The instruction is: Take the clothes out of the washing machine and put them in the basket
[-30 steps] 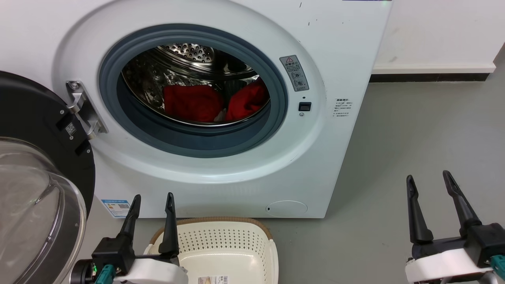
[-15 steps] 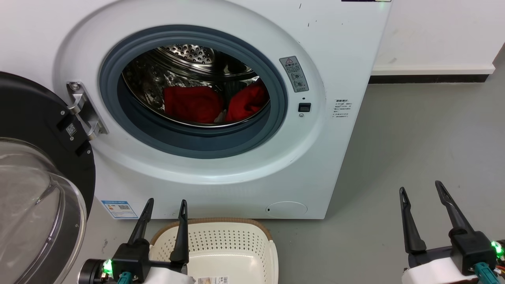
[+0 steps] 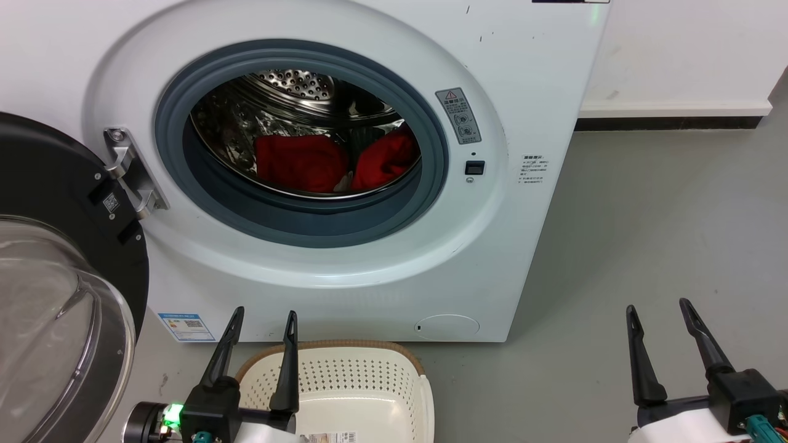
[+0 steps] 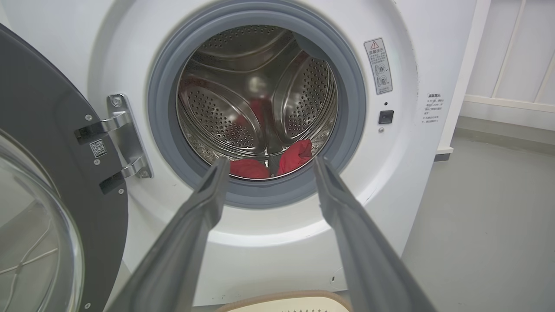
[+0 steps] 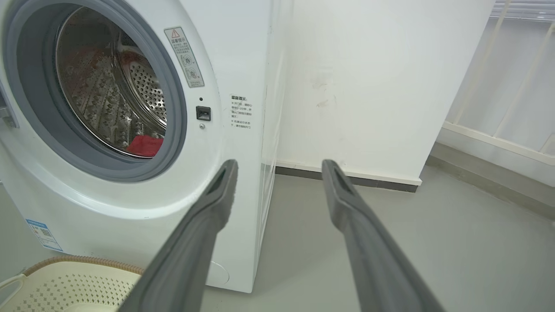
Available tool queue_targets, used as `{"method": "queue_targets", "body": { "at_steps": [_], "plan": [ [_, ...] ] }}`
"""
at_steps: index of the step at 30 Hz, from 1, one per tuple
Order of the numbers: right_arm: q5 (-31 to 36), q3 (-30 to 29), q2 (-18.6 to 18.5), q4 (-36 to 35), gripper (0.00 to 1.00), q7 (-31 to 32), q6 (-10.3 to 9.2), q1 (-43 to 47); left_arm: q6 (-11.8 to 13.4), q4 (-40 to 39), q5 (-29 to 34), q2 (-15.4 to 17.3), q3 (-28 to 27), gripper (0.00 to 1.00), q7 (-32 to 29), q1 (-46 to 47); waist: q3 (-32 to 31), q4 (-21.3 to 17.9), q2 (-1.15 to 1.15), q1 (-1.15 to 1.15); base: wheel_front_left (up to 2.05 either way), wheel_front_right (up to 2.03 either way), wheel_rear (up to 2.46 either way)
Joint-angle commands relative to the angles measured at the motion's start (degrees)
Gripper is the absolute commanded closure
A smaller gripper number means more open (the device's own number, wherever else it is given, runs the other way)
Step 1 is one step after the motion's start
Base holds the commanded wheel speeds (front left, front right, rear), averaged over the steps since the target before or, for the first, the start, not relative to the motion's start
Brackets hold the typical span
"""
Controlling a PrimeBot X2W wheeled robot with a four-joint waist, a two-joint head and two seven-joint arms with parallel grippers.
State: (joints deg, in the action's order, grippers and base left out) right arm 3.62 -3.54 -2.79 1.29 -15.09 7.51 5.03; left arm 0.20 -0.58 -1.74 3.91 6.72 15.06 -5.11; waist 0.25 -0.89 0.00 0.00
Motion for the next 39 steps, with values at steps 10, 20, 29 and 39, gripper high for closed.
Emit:
{"method": "queue_targets", "body": {
  "at_steps": [10,20,29,39],
  "plan": [
    [0.0,-1.1,-0.2,1.2,0.00,-0.1,-0.04,-0.4,-1.1,0.9,0.5,-0.5,-0.5,0.00,0.2,-0.6,-0.2,0.0,0.00,0.00,0.00,0.00,0.00],
    [-0.4,-1.7,-0.2,1.5,0.00,-0.1,-0.04,-0.9,-1.9,1.0,0.7,-0.6,-0.8,0.00,0.2,-0.5,0.4,-0.2,0.00,0.00,0.00,0.00,0.00],
    [-1.7,-5.3,-0.2,-0.2,0.00,-0.1,-0.04,-5.9,-5.0,2.6,0.9,3.1,-2.2,0.00,0.2,9.0,12.0,-3.4,0.00,0.00,0.00,0.00,0.00],
    [-3.0,-9.8,-0.1,-0.5,0.00,-0.1,-0.04,-14.6,-7.3,18.0,-2.9,12.6,-4.5,0.00,-0.5,36.1,30.3,-8.3,0.00,0.00,0.00,0.00,0.00]
  ]
}}
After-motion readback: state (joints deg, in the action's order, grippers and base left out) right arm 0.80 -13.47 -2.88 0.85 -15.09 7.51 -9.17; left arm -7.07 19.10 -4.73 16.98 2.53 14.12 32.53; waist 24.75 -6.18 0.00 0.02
